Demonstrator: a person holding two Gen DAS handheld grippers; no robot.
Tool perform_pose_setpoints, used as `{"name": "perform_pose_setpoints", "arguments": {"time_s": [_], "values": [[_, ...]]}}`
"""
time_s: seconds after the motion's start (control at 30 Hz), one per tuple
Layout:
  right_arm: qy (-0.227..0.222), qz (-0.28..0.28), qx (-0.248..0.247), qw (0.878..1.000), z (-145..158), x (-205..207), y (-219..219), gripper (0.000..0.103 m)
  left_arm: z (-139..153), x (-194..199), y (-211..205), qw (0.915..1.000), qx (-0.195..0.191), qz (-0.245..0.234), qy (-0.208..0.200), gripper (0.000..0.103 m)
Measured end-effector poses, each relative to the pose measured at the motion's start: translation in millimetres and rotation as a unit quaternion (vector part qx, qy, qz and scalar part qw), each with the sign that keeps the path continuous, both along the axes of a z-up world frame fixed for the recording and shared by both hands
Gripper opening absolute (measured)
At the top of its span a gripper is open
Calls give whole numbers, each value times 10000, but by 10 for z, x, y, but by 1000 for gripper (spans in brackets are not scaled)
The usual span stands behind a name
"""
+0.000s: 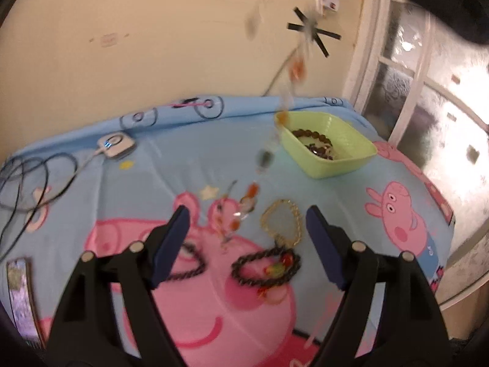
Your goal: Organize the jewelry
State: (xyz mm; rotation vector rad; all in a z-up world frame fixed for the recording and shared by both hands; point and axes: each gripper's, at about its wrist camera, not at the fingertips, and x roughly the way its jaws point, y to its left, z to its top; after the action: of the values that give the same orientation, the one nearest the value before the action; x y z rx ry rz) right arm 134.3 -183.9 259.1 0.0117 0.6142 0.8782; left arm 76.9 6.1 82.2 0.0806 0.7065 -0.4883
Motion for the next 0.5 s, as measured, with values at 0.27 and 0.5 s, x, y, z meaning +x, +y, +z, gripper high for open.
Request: {"name": "perform_pose_setpoints", "arguments": {"time_s": [0.27, 0.5], "values": [[-454, -237, 182, 9985, 303, -129, -367, 0, 264, 99, 28, 9977, -460, -380, 321, 5], [-285, -572, 381, 9972, 248, -10, -743, 0, 781, 239, -113, 9933, -861, -663, 397, 5]]}}
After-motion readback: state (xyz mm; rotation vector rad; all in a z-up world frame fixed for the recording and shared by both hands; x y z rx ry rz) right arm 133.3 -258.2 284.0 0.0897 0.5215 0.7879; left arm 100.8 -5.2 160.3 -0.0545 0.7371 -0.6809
